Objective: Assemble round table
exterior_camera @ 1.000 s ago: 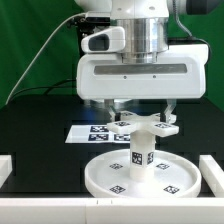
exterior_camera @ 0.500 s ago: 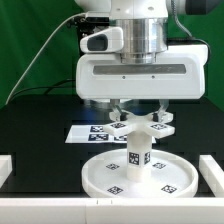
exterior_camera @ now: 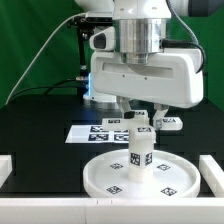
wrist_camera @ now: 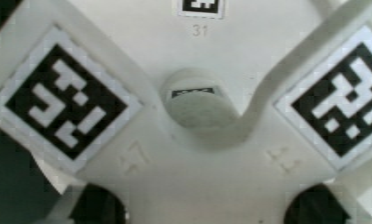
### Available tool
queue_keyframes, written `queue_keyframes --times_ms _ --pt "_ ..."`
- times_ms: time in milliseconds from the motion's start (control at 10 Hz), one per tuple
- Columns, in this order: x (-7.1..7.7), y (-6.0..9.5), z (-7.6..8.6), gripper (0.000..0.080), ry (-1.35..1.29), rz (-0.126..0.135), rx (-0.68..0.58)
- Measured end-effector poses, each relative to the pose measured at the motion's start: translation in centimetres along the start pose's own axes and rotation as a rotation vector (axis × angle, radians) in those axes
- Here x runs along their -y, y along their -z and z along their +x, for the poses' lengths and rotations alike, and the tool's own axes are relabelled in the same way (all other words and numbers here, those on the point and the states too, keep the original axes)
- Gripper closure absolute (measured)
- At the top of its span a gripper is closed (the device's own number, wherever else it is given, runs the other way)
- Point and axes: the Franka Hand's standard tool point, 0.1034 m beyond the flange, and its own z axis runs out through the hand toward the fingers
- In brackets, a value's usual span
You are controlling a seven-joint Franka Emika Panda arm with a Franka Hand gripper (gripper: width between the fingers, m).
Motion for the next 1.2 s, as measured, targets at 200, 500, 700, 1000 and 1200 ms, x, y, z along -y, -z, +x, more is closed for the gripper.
queue_keyframes --times_ms 200,500,700,1000,1200 --pt "0.4 0.0 0.2 0.0361 -0.333 0.023 -0.011" --pt "0.6 0.0 0.2 0.0361 -0.618 0.041 -0.015" --pt "0.6 0.1 0.2 0.0361 -0.612 0.040 -0.015" --pt "1.3 1.8 0.5 0.0168 -0.311 0.052 -0.001" --pt "1.4 2.4 0.3 0.0153 -0.105 0.059 0.009"
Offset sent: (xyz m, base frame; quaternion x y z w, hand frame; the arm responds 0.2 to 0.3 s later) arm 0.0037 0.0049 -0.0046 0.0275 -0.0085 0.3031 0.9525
